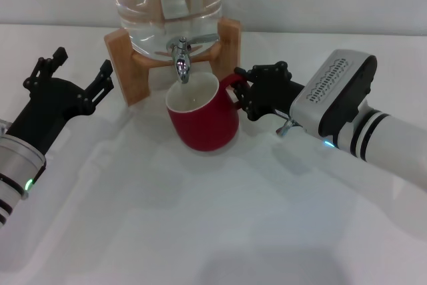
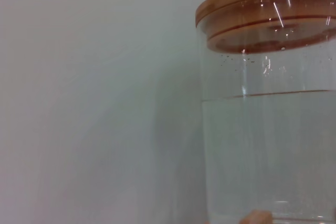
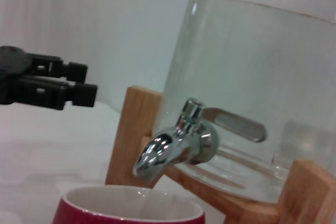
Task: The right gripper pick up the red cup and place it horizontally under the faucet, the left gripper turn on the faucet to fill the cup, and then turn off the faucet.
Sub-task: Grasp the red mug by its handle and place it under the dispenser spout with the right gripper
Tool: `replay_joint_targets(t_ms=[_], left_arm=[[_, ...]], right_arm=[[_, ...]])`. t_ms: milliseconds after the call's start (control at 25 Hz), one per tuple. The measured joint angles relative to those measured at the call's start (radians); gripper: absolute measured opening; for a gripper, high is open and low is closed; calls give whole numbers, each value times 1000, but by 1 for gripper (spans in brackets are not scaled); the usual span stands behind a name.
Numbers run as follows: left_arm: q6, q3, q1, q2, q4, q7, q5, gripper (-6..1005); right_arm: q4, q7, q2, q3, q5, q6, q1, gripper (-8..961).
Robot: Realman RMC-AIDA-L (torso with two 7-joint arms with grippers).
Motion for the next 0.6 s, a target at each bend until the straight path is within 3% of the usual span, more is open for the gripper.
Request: replay_joint_targets(t_ms=[600], left_arm=[[6, 12, -12, -3, -3, 0, 2, 875]], right_arm=[[14, 8, 0, 46, 4, 36, -15, 124]])
